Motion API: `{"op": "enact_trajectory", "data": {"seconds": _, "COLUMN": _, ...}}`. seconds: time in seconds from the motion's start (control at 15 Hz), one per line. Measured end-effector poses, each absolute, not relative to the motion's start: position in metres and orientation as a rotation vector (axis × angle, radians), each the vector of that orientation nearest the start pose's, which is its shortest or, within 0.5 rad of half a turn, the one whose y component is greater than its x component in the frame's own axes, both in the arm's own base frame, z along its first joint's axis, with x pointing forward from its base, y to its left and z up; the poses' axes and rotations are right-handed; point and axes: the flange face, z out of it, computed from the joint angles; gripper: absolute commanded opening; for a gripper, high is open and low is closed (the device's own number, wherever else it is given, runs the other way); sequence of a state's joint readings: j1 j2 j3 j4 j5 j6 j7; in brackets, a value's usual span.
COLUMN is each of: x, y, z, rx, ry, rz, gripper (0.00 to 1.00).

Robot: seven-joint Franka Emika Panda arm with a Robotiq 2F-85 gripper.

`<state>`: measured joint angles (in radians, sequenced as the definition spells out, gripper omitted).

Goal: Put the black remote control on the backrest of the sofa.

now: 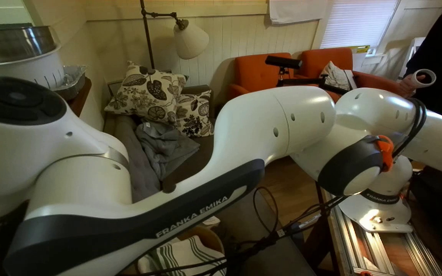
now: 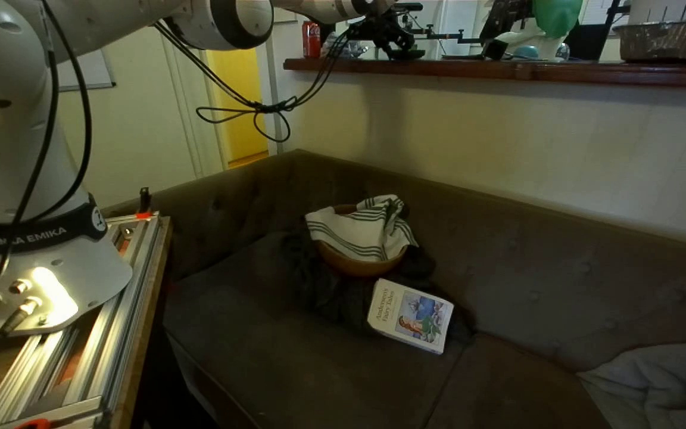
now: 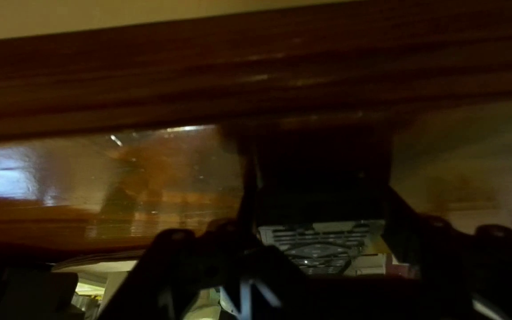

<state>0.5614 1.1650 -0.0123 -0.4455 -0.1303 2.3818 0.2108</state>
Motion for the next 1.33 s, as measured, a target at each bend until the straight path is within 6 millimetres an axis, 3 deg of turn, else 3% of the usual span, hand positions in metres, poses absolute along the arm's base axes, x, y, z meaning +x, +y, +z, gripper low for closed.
{"op": "enact_trajectory", "data": {"seconds": 0.33, "x": 0.720, "y": 0.448, "z": 0.435, "rx": -2.702, "ry": -0.550, "rz": -1.144, "gripper": 0.37}}
{"op": "enact_trajectory", "data": {"seconds": 0.6, "x": 0.722, "y": 0.438, "z": 0.473, "rx": -2.600, "ry": -0.357, "rz": -1.294, "gripper": 0.37}}
{"op": "enact_trajectory", "data": {"seconds": 0.87, "x": 0.726, "y": 0.413, "z": 0.526, "rx": -2.552, "ry": -0.086, "rz": -1.430, "gripper": 0.37}}
{"op": "enact_trajectory", "data": {"seconds": 1.0, "x": 0.731, "y": 0.395, "z": 0.542, "rx": -2.558, "ry": 0.059, "rz": -1.500, "gripper": 0.37}}
{"op": "enact_trajectory", "data": {"seconds": 1.13, "x": 0.737, "y": 0.375, "z": 0.551, "rx": -2.580, "ry": 0.207, "rz": -1.550, "gripper": 0.37}}
{"op": "enact_trajectory", "data": {"seconds": 1.33, "x": 0.747, "y": 0.350, "z": 0.548, "rx": -2.632, "ry": 0.447, "rz": -1.582, "gripper": 0.37}}
